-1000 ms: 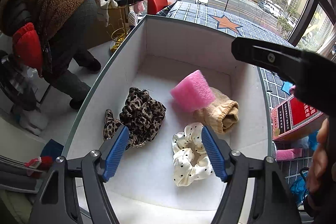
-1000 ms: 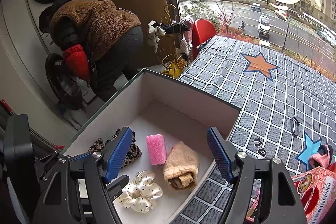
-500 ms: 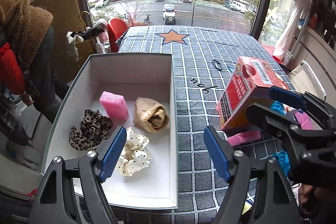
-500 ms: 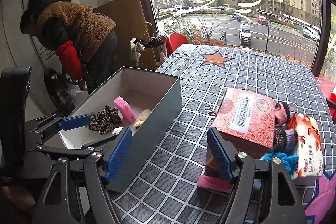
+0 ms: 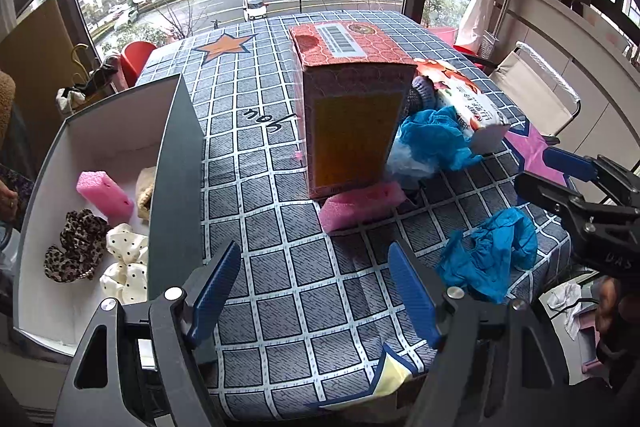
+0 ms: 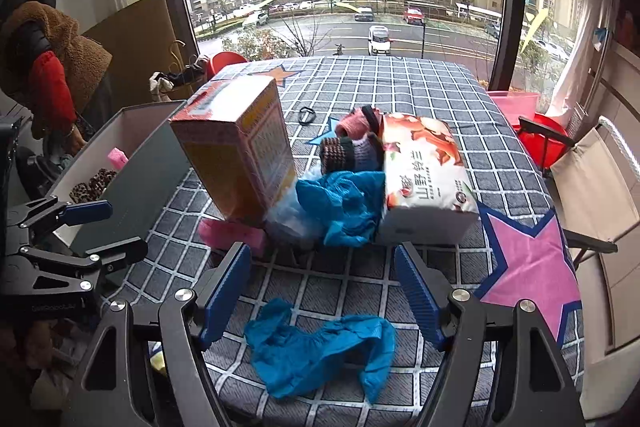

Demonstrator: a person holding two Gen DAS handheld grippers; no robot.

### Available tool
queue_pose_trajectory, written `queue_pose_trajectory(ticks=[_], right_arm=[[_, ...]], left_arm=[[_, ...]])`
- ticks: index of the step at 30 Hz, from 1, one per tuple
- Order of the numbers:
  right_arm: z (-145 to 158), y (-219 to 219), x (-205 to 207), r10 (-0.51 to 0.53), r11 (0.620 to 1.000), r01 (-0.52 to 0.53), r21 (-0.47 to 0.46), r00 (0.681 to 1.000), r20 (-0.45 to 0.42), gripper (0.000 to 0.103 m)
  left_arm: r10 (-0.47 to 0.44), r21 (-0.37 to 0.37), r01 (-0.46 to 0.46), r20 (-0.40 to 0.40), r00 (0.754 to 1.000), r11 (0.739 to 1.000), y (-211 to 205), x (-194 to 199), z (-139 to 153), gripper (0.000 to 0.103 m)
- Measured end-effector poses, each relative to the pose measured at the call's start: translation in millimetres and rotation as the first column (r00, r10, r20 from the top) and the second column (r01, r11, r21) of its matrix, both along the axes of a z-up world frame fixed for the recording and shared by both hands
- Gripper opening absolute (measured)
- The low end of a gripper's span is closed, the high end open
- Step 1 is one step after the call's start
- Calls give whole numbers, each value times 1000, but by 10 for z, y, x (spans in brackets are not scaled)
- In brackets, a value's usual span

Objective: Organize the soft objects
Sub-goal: 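Move both tools back to the pile of soft items, then grasp the holed pink foam piece with left tool while right tool grasps the blue glove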

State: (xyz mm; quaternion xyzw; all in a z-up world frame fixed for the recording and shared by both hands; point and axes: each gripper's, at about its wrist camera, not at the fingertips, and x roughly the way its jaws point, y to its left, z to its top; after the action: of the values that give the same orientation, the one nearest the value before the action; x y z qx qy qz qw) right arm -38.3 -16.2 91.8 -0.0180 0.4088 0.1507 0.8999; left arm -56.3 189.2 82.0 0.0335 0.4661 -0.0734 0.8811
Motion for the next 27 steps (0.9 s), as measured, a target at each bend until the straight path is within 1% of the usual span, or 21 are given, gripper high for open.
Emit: queue_pose_trajectory(ticks=[2, 5, 8, 10, 12, 14, 16, 18, 21, 25, 27], right_arm=[[-156, -154, -56, -37, 999, 37, 4, 998, -48, 75], [-291, -340, -196, -62, 998, 62, 5, 995, -82, 75], [-399, -426, -252, -68, 998, 69, 5, 991, -118, 75], [-482, -438, -253, -58, 998, 62, 23, 988, -140, 75], [-533, -425, -241, -46, 998, 51, 32, 986, -158, 75], [-579, -427, -227, -48, 998, 53, 26, 986, -159, 75], [-628, -433, -207, -55, 998, 61, 31, 984, -170, 75], [-663, -447, -179, -54, 996, 65, 54, 982, -181, 75], [-702, -425, -125, -39, 993, 60, 98, 978, -204, 75], [-760, -333, -52, -2, 985, 44, 168, 970, -244, 75], [-779, -253, -29, 20, 985, 24, 171, 968, -251, 75]], left_arm=[[13, -3, -13, -41, 999, 1000, 1, 42, -146, 79], [20, -10, -21, -84, 996, 1000, 4, 44, -305, 79], [1, 3, -1, -93, 996, 1000, -65, 48, -349, 79], [-30, -5, 30, -90, 996, 1000, -157, 57, -334, 79], [-93, -19, 92, -90, 992, 996, -308, 76, -328, 79], [-132, 9, 133, -65, 989, 991, -445, 93, -329, 79], [-121, 69, 124, -45, 992, 990, -495, 174, -351, 79], [-83, 99, 87, -42, 996, 991, -440, 307, -392, 79], [-28, 99, 33, -54, 998, 995, -290, 495, -449, 79], [-17, 93, 22, -50, 999, 995, -225, 607, -509, 79], [-15, 102, 19, -45, 999, 995, -241, 646, -561, 79]])
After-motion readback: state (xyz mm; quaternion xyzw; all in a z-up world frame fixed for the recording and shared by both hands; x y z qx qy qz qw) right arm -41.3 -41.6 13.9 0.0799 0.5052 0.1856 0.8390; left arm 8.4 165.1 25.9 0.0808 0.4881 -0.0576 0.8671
